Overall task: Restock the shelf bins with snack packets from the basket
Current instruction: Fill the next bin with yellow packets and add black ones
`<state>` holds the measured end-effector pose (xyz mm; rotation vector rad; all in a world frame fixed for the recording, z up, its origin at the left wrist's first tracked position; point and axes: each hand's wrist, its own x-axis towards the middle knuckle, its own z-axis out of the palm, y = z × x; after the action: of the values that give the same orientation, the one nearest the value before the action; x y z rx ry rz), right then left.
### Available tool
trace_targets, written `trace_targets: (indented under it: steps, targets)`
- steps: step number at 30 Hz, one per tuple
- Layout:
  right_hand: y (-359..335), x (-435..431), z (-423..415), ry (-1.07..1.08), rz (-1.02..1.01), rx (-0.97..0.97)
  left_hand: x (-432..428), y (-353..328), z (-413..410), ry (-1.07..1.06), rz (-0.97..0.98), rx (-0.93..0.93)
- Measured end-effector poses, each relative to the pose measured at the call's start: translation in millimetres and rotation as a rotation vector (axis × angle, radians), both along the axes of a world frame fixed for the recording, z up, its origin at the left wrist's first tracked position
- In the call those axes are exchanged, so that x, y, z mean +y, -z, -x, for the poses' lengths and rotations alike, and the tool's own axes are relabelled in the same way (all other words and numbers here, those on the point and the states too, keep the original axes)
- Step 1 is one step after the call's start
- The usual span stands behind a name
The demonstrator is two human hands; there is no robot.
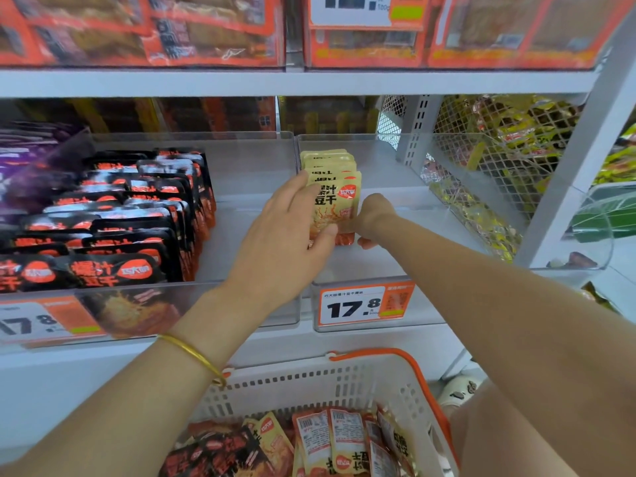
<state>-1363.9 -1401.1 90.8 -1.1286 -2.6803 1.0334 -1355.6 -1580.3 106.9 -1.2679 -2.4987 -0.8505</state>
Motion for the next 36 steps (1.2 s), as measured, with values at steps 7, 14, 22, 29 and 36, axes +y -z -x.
trace_targets:
  steps: [7, 14, 22, 29, 36]
  targets:
    - [-64, -36, -100, -0.121, -0.042, 0.323, -53, 21, -48, 0.087, -0.275, 0.141]
    - [59, -92, -129, -0.487, 0.032, -0.396, -75, 127, -67, 0.211, 0.168, -0.132]
    - [253, -62, -145, -0.335, -0.26, -0.848, -77, 159, -60, 0.176, 0.257, -0.206]
    - [261, -74, -145, -0.327, -0.119, -0.777, -76, 173, -59, 0.174, 0.323, -0.283]
    - [172, -79, -112, -0.309, -0.012, -0.54, -71, 182, -67, 0.201, 0.477, -0.361]
